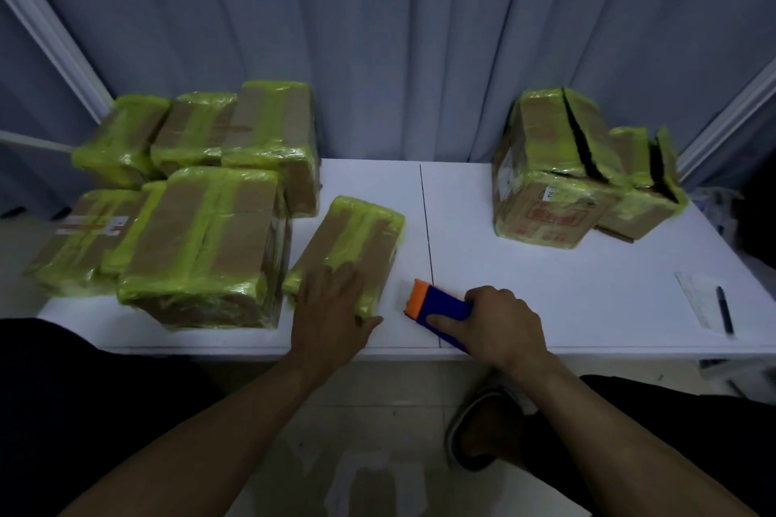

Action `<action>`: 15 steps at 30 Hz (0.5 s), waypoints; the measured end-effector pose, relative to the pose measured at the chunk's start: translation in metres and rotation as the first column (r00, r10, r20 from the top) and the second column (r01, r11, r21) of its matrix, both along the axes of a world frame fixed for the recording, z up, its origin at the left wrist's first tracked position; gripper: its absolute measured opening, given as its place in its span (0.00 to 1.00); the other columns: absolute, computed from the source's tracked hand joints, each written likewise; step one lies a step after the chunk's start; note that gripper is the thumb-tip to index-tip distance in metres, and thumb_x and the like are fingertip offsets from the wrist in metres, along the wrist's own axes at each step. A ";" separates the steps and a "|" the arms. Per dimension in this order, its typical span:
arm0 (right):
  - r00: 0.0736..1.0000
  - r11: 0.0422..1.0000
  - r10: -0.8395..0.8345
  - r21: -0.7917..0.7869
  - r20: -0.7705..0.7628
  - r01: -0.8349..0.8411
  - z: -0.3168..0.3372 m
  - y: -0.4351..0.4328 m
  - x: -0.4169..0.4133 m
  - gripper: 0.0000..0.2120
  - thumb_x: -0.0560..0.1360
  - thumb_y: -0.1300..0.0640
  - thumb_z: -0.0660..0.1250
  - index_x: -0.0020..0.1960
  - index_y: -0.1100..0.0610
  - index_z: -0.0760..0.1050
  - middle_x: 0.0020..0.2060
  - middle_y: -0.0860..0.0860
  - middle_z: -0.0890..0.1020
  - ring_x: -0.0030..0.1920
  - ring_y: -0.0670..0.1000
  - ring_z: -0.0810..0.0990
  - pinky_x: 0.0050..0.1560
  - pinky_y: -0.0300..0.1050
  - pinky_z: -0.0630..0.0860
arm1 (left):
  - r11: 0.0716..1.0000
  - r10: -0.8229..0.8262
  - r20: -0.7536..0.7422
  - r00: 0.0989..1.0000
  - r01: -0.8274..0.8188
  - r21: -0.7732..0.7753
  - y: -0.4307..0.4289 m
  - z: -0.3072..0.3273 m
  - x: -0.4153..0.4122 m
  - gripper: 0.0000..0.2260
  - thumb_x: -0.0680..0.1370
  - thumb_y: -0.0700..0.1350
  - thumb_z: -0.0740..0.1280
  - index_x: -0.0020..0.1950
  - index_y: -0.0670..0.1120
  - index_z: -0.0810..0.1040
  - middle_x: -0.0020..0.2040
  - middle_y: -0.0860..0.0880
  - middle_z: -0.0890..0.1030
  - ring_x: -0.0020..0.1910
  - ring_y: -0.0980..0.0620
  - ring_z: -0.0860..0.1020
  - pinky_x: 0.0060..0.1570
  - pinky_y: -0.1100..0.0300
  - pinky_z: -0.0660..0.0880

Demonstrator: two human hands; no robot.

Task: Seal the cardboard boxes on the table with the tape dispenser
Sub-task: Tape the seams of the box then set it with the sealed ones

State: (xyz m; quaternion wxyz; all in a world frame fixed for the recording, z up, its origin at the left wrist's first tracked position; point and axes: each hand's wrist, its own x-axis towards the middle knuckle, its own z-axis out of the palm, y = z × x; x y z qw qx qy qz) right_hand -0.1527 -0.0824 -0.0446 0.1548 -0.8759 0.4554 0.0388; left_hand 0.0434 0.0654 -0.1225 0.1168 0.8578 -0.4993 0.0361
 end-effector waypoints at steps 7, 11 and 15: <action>0.977 0.997 -0.052 0.061 0.207 0.040 0.025 0.000 -0.006 0.25 0.68 0.27 0.70 0.37 0.50 0.76 0.32 0.44 0.80 0.34 0.44 0.80 0.34 0.42 0.77 | 0.963 -0.266 0.036 0.963 0.267 -0.047 0.005 -0.021 0.011 0.29 0.70 0.50 0.67 0.71 0.48 0.72 0.70 0.46 0.74 0.64 0.36 0.75 0.67 0.38 0.66; 0.965 0.995 -0.057 0.096 0.257 0.033 0.028 0.002 -0.005 0.26 0.67 0.26 0.71 0.39 0.50 0.77 0.34 0.43 0.81 0.35 0.44 0.81 0.38 0.45 0.82 | 0.949 -0.306 0.107 0.946 0.293 0.116 0.010 -0.005 0.025 0.36 0.56 0.39 0.74 0.65 0.47 0.79 0.72 0.47 0.73 0.72 0.42 0.70 0.68 0.31 0.64; 0.964 0.994 -0.046 0.110 0.262 0.018 0.031 0.004 -0.004 0.25 0.68 0.27 0.71 0.39 0.49 0.77 0.34 0.42 0.81 0.35 0.43 0.81 0.34 0.41 0.78 | 0.997 -0.046 0.064 0.997 0.042 0.057 0.012 0.005 0.031 0.31 0.62 0.34 0.72 0.66 0.42 0.79 0.73 0.42 0.72 0.72 0.35 0.68 0.64 0.37 0.70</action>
